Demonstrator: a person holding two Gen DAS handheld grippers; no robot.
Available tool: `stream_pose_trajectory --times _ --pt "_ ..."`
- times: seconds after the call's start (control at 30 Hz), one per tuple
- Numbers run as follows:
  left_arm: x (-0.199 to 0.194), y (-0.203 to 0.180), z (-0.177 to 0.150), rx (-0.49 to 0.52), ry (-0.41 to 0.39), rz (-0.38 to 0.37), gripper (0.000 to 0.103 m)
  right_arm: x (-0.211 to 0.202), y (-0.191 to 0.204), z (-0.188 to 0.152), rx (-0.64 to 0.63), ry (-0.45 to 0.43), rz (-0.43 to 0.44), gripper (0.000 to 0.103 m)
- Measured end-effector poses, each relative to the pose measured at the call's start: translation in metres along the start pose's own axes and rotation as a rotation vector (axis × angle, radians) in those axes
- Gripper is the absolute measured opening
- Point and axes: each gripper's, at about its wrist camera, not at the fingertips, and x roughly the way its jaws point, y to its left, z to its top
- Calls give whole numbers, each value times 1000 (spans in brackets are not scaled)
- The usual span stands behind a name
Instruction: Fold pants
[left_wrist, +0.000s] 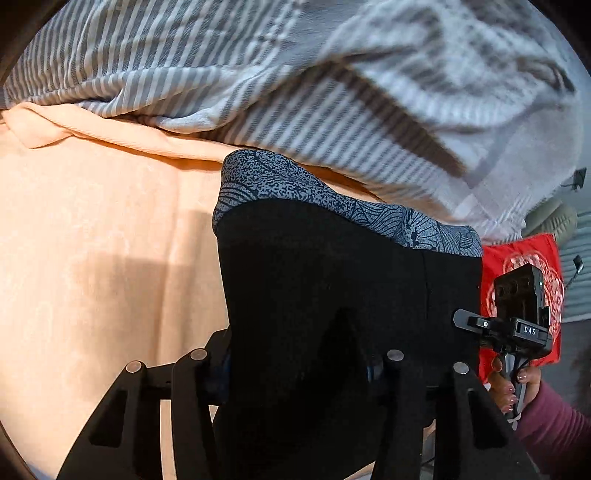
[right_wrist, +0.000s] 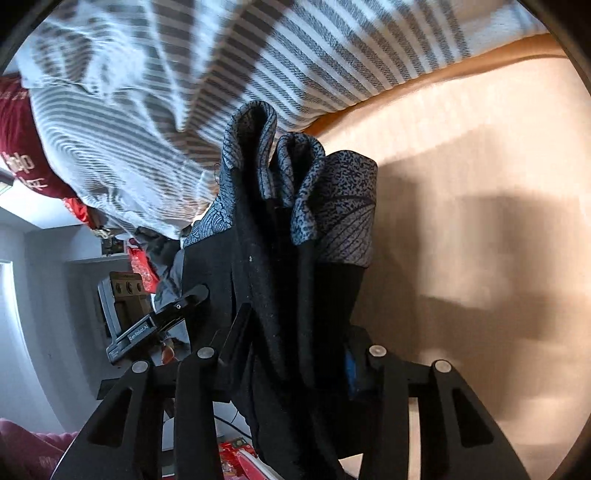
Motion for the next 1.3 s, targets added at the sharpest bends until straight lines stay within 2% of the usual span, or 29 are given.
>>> stream_pose_trajectory --times 0.23,0.37,0.53,0.67,0.77,0.87,0.97,1.07,1.13,1.2,1.3 --pt "-16 -16 -46 -32 1 20 52 -32 -3 -35 -13 16 -3 44" --pt "-17 -21 -72 -27 29 28 52 -42 -8 -60 -15 15 -11 44" --pt "-2 -10 -99 4 64 44 52 -32 -20 -93 10 -1 -32 44" --pt "17 11 -116 -37 83 42 52 -16 -34 -110 24 -3 -92 47" --pt "11 16 -120 -41 63 26 52 -14 -38 -115 18 -15 -129 52" --pt "1 16 -120 -27 62 90 59 -21 -35 -118 47 -40 -170 58" --pt "-21 19 -118 -39 34 106 59 -34 -28 -123 66 -69 -261 60" --pt "-46 10 -121 23 -4 142 59 -52 -22 -131 84 -117 -301 60" --pt "-56 -7 -125 97 -19 170 59 -64 -18 -135 88 -160 -315 52" --pt "-58 -24 -129 155 -24 167 59 -73 -6 -140 73 -199 -346 29" --pt "-49 -39 -134 190 -8 156 59 -74 9 -145 36 -211 -376 28"
